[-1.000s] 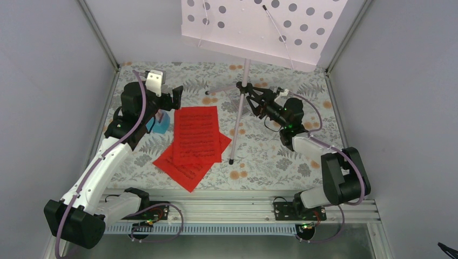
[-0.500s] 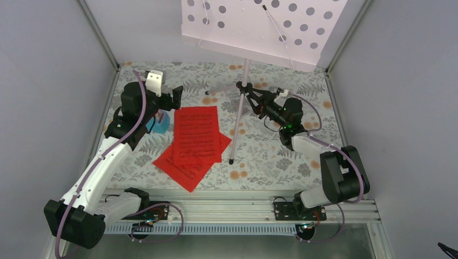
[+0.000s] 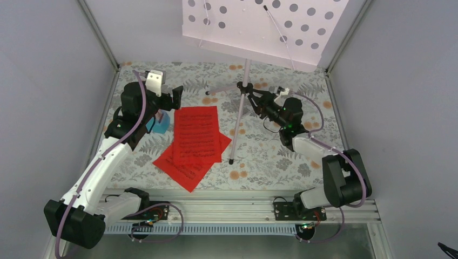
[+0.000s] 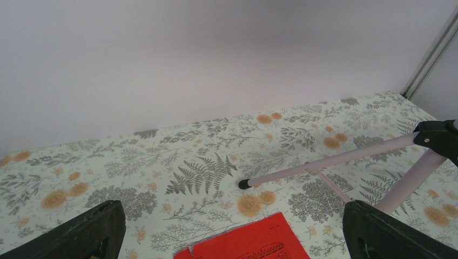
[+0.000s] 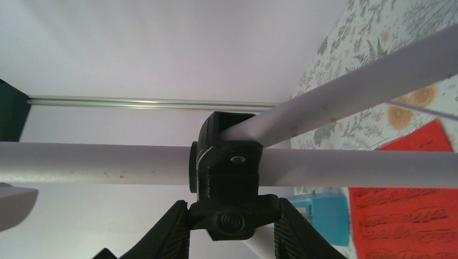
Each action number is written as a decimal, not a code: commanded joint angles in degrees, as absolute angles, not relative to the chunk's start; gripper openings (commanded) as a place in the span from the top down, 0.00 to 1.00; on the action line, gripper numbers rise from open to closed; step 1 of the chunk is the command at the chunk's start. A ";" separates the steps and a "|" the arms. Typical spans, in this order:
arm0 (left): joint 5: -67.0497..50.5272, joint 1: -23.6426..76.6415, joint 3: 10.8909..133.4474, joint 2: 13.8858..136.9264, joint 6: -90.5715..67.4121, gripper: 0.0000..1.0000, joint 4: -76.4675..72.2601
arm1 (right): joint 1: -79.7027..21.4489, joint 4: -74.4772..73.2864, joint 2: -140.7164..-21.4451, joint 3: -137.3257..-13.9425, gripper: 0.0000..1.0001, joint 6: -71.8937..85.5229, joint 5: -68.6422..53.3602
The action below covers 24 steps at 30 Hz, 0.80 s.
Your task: Pack up the instrument practice props
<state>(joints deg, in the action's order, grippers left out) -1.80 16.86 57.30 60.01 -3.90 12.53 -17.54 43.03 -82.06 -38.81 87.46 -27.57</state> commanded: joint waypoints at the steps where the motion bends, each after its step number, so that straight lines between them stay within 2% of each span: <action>1: -2.46 16.77 58.00 60.02 -4.48 0.00 12.20 | -17.58 39.21 -79.81 -39.87 0.71 79.01 -23.67; 9: -2.72 16.73 58.01 60.33 -4.53 0.00 12.17 | -17.58 35.45 -77.92 -40.45 0.69 71.69 -20.91; 12: -2.71 16.73 58.05 60.35 -4.57 0.00 12.20 | -17.50 35.11 -77.82 -40.47 0.64 71.62 -21.05; 18: -2.69 16.72 58.08 60.23 -4.59 0.00 12.17 | -17.32 35.77 -77.69 -39.47 0.46 75.87 -21.79; 24: -2.60 16.78 58.06 60.20 -4.49 0.00 12.25 | -17.36 39.43 -79.62 -39.43 0.44 83.13 -25.23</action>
<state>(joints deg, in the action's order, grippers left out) -2.09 16.86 57.30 60.05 -4.05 12.53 -17.56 35.66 -78.76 -39.09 78.28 -23.57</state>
